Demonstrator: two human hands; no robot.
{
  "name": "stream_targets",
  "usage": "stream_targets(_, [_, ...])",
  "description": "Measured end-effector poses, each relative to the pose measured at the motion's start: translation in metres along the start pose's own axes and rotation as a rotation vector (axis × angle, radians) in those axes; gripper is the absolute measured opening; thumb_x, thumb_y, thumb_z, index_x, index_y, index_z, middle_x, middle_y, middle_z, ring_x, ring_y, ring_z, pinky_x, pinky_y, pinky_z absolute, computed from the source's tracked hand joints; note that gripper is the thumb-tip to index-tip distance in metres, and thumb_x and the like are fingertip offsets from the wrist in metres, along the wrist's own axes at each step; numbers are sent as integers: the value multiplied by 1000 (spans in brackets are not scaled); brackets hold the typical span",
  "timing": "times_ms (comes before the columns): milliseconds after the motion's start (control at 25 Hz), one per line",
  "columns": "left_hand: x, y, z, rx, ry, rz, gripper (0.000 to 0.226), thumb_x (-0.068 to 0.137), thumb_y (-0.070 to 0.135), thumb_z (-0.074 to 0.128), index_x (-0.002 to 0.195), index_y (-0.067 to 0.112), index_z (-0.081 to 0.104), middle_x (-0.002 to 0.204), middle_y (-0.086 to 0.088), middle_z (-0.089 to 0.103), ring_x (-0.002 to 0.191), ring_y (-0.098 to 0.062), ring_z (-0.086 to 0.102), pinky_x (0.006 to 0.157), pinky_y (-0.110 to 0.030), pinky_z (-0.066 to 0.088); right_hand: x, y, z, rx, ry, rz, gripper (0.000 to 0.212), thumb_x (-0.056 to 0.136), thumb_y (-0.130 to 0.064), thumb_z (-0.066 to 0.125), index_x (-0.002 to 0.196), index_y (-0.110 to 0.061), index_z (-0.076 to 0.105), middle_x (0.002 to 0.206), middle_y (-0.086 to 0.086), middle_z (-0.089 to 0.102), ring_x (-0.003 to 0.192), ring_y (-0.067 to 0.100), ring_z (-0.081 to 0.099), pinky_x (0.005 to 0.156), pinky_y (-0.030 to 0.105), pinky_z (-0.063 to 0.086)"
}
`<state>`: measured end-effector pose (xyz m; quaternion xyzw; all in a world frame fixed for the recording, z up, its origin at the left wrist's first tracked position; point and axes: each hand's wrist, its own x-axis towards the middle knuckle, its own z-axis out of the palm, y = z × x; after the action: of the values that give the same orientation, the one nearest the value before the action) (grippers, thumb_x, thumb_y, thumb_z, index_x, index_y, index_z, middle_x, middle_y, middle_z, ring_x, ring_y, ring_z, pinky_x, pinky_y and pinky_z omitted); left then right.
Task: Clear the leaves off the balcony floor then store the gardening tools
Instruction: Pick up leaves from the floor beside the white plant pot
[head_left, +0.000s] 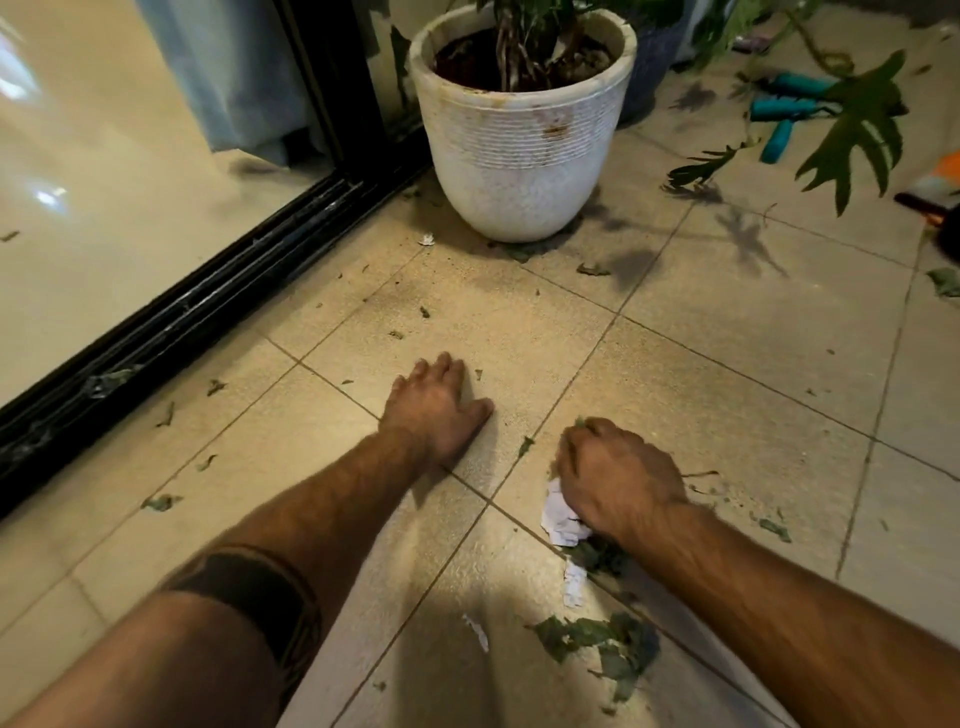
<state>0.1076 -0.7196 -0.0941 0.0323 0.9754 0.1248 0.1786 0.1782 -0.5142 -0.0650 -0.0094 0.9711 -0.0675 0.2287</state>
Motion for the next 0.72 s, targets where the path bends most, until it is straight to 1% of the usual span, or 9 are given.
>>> stream_targets(120, [-45,-1,2,65,98,234,57,100,66,27,140,32,50,147,7,50,137,-12,42,125,-45,15,2,-4,-7,35,21,41,34,102,-42,45,122,-20,60,120,6,59,105,27,61,88,38,52])
stream_targets(200, [-55,-18,-6,36,159,245,50,101,65,28,132,36,55,136,11,55,127,-8,46,122,-44,23,6,-7,-9,107,52,57,34,101,-44,44,120,-20,59,121,8,58,104,29,59,85,39,52])
stream_targets(280, [-46,-55,-15,-51,290,32,52,100,65,30,140,36,49,146,8,45,135,-13,39,120,-46,26,11,-11,-3,155,78,68,36,98,-48,36,110,-21,57,116,11,57,104,33,57,85,42,52])
stream_targets(360, [-40,-106,-21,-163,372,-278,68,97,70,31,153,31,34,161,3,27,147,-22,26,123,-51,20,21,-8,17,96,100,27,38,89,-55,23,94,-26,47,102,9,55,97,34,55,81,46,53])
stream_targets(400, [-41,-133,-22,-198,364,-418,77,96,72,32,157,27,25,166,0,18,152,-25,18,124,-52,15,28,-3,30,79,100,24,36,87,-55,19,91,-27,42,98,9,54,94,34,53,79,48,54])
stream_targets(480, [-50,-183,-24,-196,306,-602,91,93,76,34,161,21,12,169,-6,5,155,-30,9,125,-53,11,31,-3,40,93,114,11,29,92,-49,27,91,-24,43,95,10,54,89,34,53,75,50,54])
stream_targets(560, [-58,-214,-26,-173,253,-666,99,89,80,35,162,19,8,169,-9,3,155,-32,7,125,-53,11,16,-19,26,151,188,0,23,96,-37,41,100,-17,52,97,14,58,91,36,56,78,52,54])
stream_targets(600, [-59,-221,-26,-180,240,-674,101,88,82,35,162,18,8,169,-10,4,155,-32,6,125,-53,11,13,-24,24,167,202,12,27,96,-34,45,109,-14,56,104,16,60,97,38,57,81,53,53])
stream_targets(720, [-53,-216,-25,-209,248,-616,102,86,83,37,161,21,10,169,-7,5,155,-31,8,125,-54,11,14,-40,18,130,139,-1,46,97,-44,36,130,-14,50,125,16,56,114,38,50,90,52,51])
